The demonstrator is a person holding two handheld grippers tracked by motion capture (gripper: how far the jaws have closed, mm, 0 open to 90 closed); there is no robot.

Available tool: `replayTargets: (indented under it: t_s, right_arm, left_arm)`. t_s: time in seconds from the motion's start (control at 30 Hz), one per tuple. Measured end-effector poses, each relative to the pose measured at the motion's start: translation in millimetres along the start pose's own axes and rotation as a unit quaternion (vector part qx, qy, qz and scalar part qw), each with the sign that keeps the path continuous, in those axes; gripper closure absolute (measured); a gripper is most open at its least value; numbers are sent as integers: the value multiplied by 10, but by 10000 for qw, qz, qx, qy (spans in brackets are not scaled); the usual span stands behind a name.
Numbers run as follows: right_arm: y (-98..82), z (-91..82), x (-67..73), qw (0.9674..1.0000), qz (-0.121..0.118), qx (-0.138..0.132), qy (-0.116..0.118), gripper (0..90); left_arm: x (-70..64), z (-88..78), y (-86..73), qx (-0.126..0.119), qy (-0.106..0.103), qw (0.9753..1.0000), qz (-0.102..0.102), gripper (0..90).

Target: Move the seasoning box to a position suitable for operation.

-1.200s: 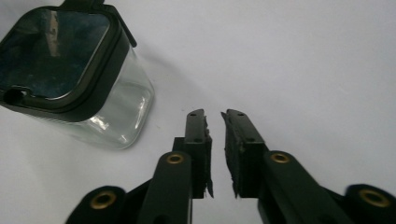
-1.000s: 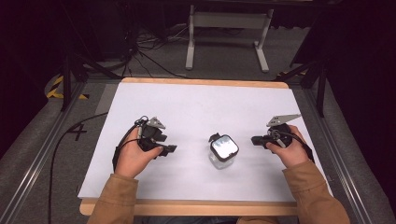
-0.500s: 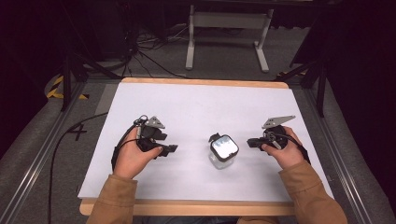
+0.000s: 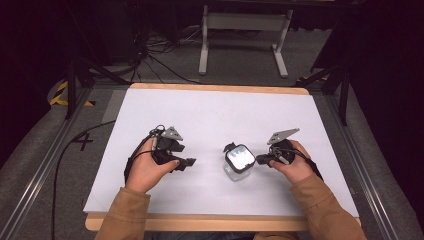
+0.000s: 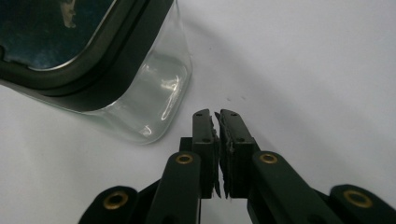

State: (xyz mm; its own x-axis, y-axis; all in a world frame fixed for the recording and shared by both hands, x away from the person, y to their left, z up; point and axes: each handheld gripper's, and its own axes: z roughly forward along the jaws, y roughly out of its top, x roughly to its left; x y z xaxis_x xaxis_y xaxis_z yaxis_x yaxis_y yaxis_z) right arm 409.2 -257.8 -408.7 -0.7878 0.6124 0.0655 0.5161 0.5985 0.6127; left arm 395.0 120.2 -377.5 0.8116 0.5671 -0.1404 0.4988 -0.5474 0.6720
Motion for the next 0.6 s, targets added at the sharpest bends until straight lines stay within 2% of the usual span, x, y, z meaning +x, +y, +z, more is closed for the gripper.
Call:
replayTargets:
  t_s: [0.13, 0.3, 0.43, 0.53, 0.6]
  right_arm:
    - [-24, 66, -6, 9999, -3, -40, 102, 874]
    - [-59, 108, -34, 9990, 54, -183, 413, 887]
    - [-57, 136, 3, 9982, -14, -207, 558, 896]
    - [-52, 144, 38, 9980, -65, -193, 597, 898]
    - [-49, 143, 57, 9984, -113, -158, 529, 899]
  left_arm:
    - [-10, 27, 11, 18, -17, 10000, 24, 341]
    - [-3, 33, 20, 18, -6, 10000, 47, 339]
    - [-4, 39, 27, 20, -20, 10000, 47, 339]
    - [-8, 47, 33, -6, -31, 10000, 38, 339]
    - [-4, 54, 39, 0, -27, 10000, 59, 339]
